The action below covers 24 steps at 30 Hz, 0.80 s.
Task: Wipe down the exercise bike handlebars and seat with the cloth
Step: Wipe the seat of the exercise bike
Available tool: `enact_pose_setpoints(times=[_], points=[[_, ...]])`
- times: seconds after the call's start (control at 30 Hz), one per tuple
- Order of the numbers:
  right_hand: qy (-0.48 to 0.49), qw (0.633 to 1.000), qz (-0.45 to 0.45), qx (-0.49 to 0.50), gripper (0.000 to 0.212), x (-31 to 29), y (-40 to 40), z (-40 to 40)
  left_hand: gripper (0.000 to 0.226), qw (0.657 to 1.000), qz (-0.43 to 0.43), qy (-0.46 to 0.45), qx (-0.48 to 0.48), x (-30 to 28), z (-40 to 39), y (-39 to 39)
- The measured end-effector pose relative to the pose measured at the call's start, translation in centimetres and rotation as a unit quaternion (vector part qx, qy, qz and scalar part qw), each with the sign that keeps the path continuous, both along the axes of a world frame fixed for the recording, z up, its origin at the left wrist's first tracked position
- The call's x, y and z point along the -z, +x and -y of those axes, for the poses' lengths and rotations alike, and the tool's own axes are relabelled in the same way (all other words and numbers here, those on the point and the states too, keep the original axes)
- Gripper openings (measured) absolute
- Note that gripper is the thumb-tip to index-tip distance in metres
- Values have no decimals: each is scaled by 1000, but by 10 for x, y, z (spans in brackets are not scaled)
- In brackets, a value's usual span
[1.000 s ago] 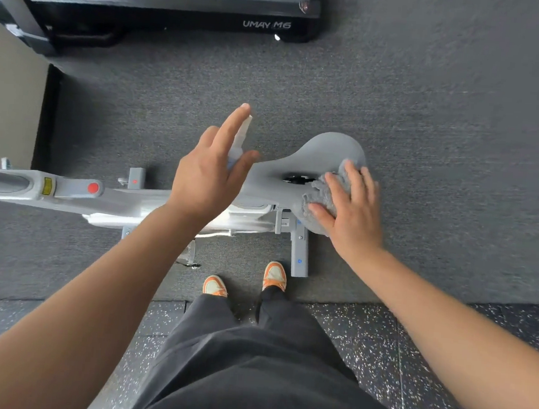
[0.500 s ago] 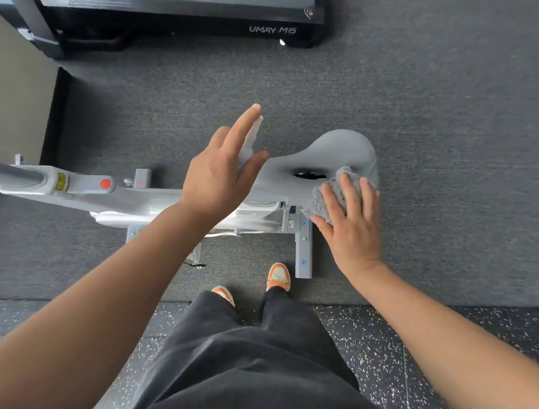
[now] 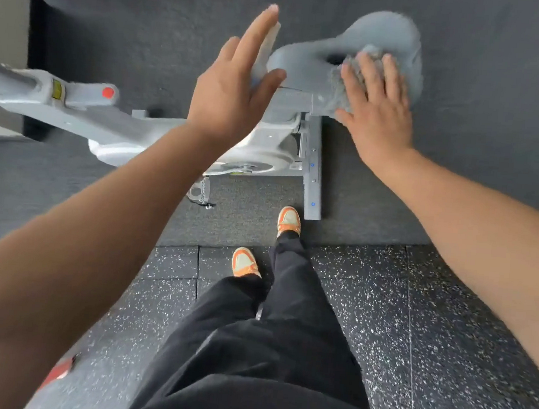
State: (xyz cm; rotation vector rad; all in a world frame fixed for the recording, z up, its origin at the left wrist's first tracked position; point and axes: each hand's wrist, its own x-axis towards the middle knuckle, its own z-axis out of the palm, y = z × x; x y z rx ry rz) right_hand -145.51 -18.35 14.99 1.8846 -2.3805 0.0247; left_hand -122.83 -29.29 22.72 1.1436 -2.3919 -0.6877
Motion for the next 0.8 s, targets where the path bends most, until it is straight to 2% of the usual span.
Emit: enact_pose_setpoints(times=[0.13,0.27,0.43,0.57,0.67,0.8], points=[[26,1000,2,2,68,-2,-7,-25,63,1000,-5,4,-6,7,-21,11],[39,999,14,-7,68,-4,-1,-16,62,1000,-12,6,-16,8,-37,2],[44,995,20,-89,68,-5,-38,-33,62,998,-24,9,-53,9,-49,-24],[27,990,58,-123,70,-2,-73,-42,62,996,-28,7,-79,10,-59,-49],[17,986,120,-111,73,-4,-87,-37,62,995,-37,0,-89,8,-69,-66],[31,961,274,-14,73,-14,-100,-18,62,994,-36,6,-108,8,-82,-78]])
